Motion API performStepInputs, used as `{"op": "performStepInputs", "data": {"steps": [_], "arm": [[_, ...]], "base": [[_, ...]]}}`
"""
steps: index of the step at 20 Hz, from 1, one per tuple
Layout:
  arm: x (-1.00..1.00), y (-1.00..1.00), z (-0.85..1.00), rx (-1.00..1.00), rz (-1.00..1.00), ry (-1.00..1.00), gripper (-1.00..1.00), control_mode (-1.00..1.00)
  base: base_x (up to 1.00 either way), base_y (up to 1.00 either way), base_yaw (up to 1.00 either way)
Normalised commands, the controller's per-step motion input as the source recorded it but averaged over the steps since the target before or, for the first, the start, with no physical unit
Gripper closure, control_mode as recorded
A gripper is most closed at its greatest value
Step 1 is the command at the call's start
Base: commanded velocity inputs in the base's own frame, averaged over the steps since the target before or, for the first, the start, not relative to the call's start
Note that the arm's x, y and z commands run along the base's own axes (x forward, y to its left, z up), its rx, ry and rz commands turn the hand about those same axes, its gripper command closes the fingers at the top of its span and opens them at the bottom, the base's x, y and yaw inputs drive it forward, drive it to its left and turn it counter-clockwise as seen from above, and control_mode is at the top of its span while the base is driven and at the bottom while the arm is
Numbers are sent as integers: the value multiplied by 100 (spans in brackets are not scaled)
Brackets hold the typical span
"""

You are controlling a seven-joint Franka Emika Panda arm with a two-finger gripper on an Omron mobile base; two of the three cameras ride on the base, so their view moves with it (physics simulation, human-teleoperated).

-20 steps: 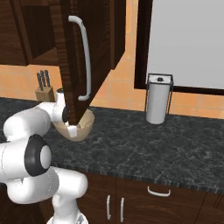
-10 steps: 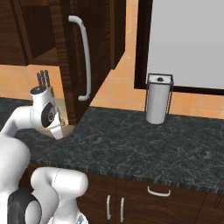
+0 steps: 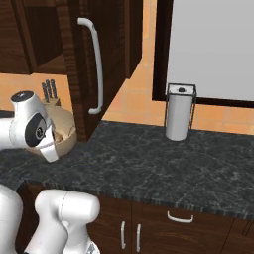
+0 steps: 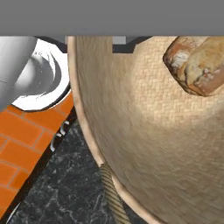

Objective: Open the cabinet, pick up the bread from the cabinet and place it in the basket. Then move the basket to the dining counter.

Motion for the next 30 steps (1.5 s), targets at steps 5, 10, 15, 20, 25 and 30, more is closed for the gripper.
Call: {"op": "performStepInputs", "data": {"steps": [5, 10, 15, 20, 25, 30], "arm": [[-58, -10, 15, 6, -18, -8, 100, -100], [-62, -20, 8, 1, -12, -11, 100, -100], [0, 0, 0, 0, 0, 0, 100, 100], [0, 0, 0, 0, 0, 0, 100, 100], [0, 0, 0, 0, 0, 0, 100, 100], [0, 0, 0, 0, 0, 0, 100, 100]], "base": [[0, 0, 0], [0, 0, 0], [-99, -44, -11], [-78, -96, -13], [-16, -94, -46], [0, -17, -94]]}}
